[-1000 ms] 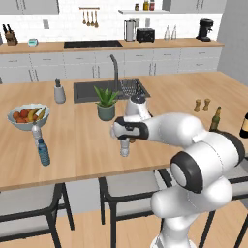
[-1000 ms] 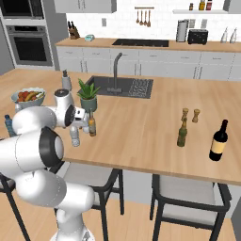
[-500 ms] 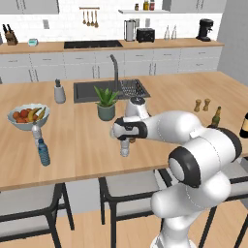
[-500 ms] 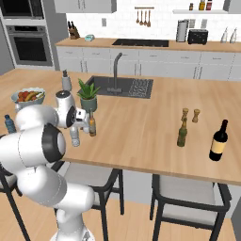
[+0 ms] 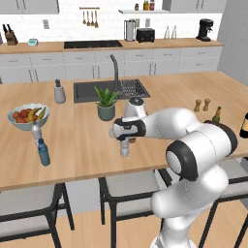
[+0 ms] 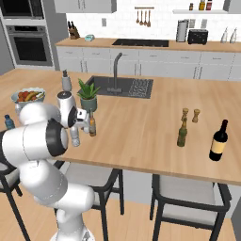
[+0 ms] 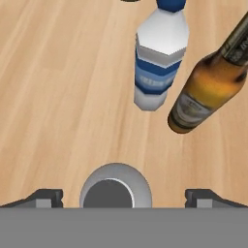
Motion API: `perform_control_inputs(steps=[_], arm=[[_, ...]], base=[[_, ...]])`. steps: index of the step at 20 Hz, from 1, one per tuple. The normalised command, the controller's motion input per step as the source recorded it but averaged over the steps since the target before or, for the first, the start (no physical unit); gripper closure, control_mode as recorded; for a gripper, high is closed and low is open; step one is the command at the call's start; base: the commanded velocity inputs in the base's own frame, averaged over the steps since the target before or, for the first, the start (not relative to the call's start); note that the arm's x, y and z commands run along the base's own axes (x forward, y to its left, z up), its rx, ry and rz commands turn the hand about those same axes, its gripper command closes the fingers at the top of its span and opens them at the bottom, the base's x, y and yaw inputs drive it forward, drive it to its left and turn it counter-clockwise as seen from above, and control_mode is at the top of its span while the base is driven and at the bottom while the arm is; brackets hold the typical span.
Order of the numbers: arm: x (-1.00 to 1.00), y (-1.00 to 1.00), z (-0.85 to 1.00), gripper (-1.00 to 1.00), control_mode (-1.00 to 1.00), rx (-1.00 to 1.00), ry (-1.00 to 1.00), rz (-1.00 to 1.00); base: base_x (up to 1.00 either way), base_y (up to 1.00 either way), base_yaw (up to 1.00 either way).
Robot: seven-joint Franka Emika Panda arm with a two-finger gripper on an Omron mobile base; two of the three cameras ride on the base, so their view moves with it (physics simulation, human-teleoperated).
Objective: Move the plastic bottles in the middle to the plastics group, and the glass bottles in the middle to the glass group.
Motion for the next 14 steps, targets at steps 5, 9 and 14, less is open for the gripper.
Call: perform_control_inputs(steps=[5, 9, 14], arm=[[0.03, 0.03, -0.09, 1.00, -1.00, 0.00, 0.00, 0.00], [0.00, 0.00, -0.05, 1.00, -1.00, 0.00, 0.00, 0.00], [0.00, 0.00, 0.00, 1.00, -1.00, 0.00, 0.00, 0.00]], base=[[0.00, 0.00, 0.00], [0.00, 0.00, 0.00], [0.00, 0.00, 0.00]])
